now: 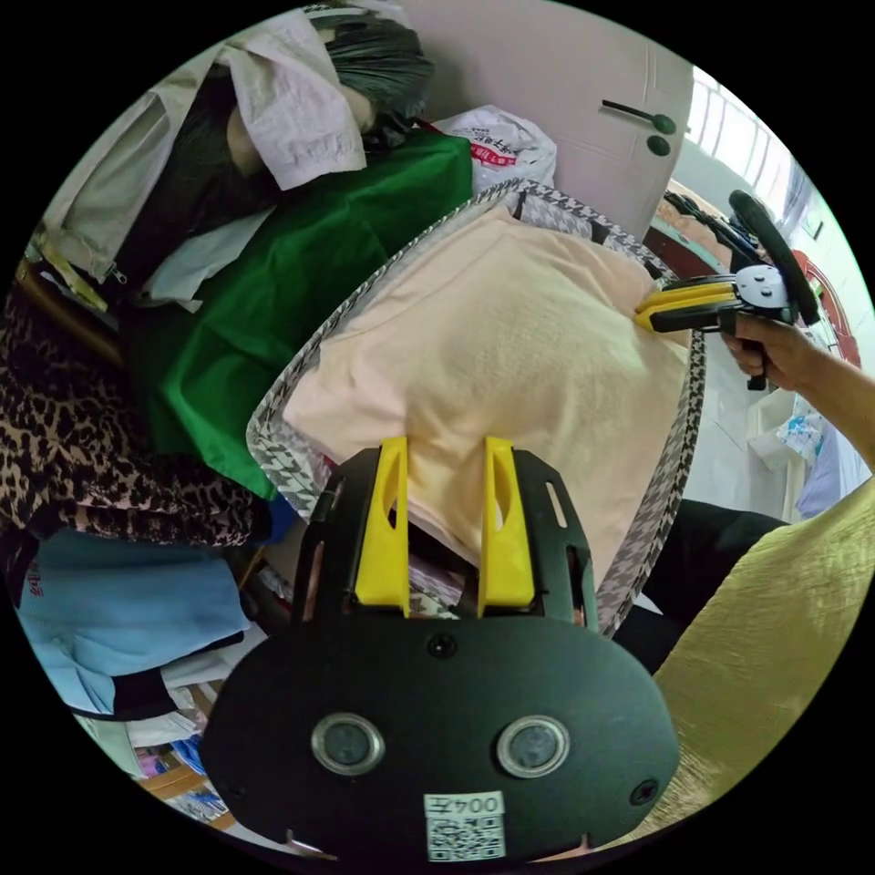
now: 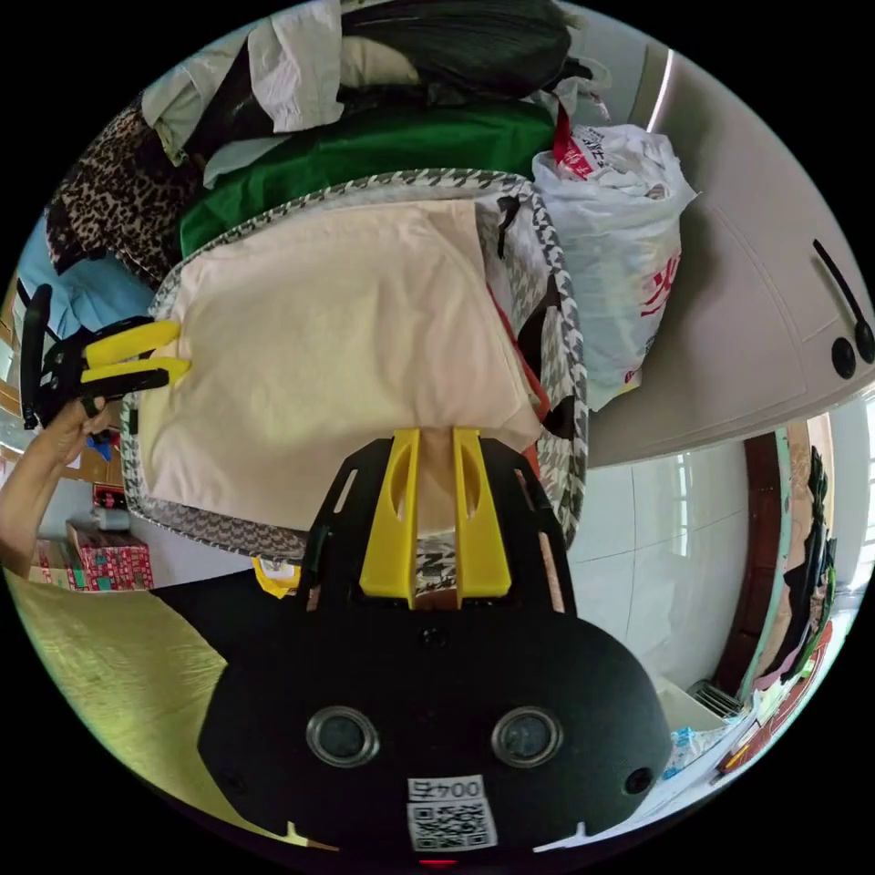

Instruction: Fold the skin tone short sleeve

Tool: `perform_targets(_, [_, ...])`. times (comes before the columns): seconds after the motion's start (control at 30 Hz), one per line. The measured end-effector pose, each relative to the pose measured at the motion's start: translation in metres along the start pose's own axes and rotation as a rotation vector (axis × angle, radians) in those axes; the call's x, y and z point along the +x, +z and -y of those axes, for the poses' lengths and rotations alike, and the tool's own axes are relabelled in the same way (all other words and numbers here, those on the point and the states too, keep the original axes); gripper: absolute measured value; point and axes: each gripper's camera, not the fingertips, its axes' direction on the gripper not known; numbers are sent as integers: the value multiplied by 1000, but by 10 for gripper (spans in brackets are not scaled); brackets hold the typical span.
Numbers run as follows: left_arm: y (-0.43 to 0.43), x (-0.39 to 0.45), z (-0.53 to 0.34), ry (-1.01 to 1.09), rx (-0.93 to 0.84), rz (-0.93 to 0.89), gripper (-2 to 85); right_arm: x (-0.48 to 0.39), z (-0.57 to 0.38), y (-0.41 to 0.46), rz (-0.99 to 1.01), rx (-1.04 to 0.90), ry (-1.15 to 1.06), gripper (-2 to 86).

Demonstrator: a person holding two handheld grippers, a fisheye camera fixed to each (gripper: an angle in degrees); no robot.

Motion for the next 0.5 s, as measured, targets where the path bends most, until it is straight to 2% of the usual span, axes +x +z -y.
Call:
perform_targets(0.2, [58,7,25,73,25,27,120,13,-21,-9,55,-50,83,63])
perform_targets(0.33, [93,-2,44,42,5,19,121,32,-46,-30,104,-27,182,47])
perform_targets(0.43, [97,-11,56,44,61,-28,121,47,-92,-88,191,206,304,38])
perform_targets(0.5, [81,-11,64,86,155,-153,120,52,-146,-145,222,402,343,44])
